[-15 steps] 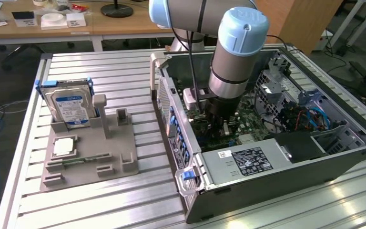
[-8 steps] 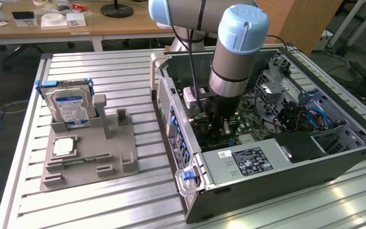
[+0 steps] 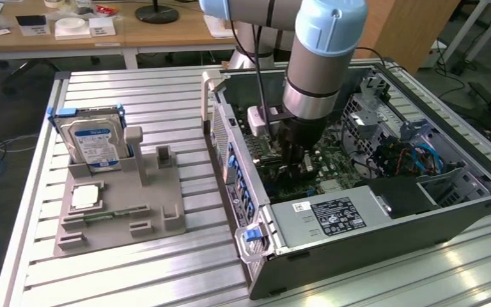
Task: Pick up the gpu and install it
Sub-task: 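Insert the gpu into the slot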
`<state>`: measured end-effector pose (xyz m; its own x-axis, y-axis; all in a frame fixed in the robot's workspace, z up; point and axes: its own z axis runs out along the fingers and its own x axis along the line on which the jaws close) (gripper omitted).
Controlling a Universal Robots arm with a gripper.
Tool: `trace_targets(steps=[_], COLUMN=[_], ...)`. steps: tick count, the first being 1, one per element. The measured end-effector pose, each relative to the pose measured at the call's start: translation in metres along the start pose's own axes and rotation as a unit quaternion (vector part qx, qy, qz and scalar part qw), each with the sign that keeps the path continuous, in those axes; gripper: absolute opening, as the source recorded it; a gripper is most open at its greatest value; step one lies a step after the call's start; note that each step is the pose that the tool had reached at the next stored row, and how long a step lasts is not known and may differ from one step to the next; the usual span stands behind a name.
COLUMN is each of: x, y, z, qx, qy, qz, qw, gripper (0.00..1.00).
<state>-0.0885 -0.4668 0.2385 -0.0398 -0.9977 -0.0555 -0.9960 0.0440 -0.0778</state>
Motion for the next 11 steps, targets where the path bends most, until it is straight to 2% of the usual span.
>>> trace_targets(steps=[11], x=[-0.002], y=[-0.0028], z=[-0.0353], qx=[0.0085], qy=[-0.0004], qz=[0.000], qw=[1.0000], gripper=[0.35])
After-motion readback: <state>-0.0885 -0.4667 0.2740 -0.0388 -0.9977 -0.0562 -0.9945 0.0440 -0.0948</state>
